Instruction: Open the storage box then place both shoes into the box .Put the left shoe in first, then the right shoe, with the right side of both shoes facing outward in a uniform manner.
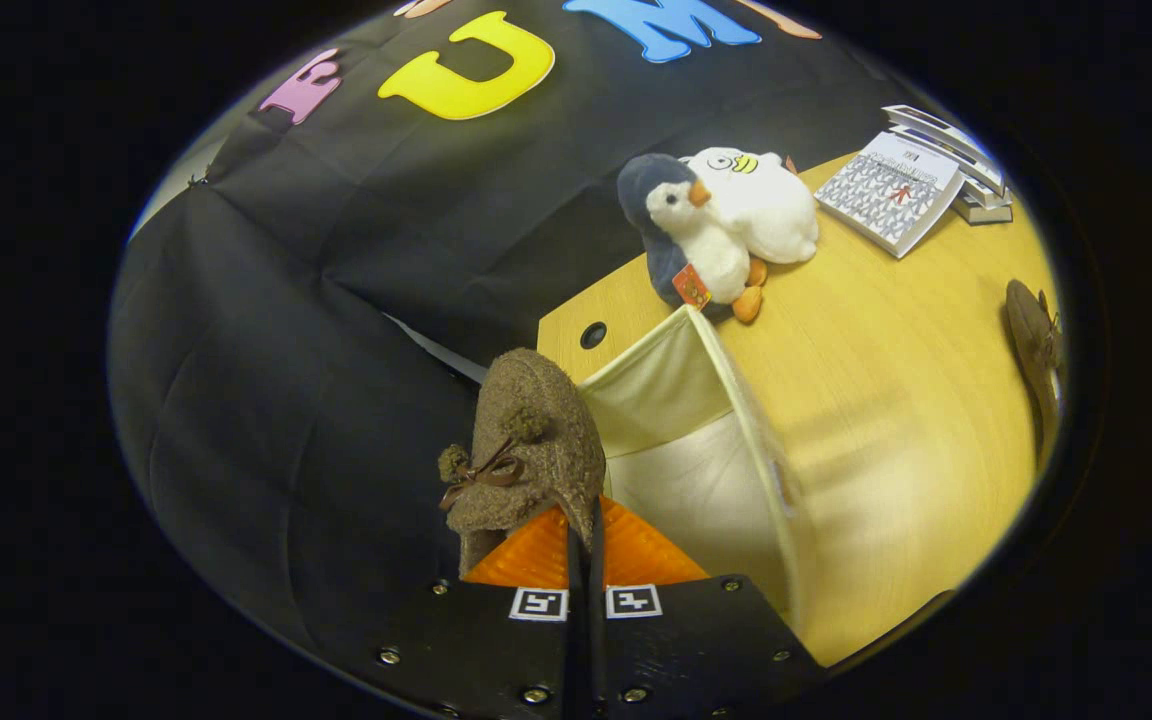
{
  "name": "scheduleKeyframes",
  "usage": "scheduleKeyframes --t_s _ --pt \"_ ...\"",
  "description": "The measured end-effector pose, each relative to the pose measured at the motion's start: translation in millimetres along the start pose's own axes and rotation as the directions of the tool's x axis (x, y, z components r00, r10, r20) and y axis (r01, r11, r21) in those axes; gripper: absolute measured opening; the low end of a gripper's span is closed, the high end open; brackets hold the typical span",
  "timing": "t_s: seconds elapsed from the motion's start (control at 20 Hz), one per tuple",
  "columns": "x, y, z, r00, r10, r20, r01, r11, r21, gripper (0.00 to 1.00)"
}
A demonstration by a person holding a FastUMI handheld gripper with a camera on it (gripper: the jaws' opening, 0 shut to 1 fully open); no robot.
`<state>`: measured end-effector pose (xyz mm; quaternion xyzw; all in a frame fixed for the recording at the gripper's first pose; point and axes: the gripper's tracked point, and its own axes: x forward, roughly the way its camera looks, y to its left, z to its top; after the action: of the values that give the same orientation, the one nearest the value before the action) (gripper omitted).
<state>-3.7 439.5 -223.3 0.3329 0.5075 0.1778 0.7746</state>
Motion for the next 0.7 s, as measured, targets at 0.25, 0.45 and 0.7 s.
scheduleKeyframes --t_s 0.25,0.45,0.7 --pt "19 0 -23 0.999 -0.019 -0.032 0.018 0.999 -0.027 0.0" --pt "18 3 -36 0.994 0.044 -0.097 -0.052 0.996 -0.077 0.57" --pt "-14 7 -17 0.995 0.083 -0.056 -0.093 0.973 -0.21 0.97"
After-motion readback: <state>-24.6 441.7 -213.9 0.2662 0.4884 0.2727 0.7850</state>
